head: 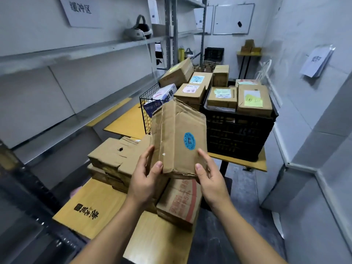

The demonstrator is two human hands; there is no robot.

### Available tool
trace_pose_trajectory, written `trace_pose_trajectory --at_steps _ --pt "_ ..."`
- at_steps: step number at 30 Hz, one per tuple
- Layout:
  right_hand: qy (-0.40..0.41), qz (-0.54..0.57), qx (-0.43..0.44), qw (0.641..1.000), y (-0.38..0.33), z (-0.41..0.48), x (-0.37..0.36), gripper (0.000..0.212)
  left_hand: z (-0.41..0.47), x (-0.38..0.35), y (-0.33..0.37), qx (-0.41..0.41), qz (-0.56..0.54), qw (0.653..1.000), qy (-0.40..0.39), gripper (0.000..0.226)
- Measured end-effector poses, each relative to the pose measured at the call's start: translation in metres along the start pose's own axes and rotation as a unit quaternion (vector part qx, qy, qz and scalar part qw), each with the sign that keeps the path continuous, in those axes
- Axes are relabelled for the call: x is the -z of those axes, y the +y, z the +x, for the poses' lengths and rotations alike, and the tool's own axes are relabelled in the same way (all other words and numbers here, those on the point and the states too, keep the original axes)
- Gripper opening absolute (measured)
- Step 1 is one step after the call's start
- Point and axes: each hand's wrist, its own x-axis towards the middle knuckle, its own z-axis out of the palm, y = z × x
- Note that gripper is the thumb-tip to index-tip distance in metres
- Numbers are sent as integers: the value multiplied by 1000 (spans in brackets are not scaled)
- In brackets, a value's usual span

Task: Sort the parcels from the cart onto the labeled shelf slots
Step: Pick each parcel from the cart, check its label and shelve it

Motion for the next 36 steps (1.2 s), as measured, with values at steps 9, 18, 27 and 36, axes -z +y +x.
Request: trace_pose_trajectory --at_steps 9,18,27,36 --pt "-129 5 37 991 -41 8 -82 62 -23 76 20 -79 192 966 153 55" --pt "-204 193 2 960 -78 -12 -196 37 -90 183 41 -90 108 954 264 47" --pt "-353 261 -79 895 -147 -119 -313 36 -219 312 64 -58 142 907 393 54" --pt "-418 143 120 889 -205 -239 -431 28 -372 414 118 -60 343 793 499 58"
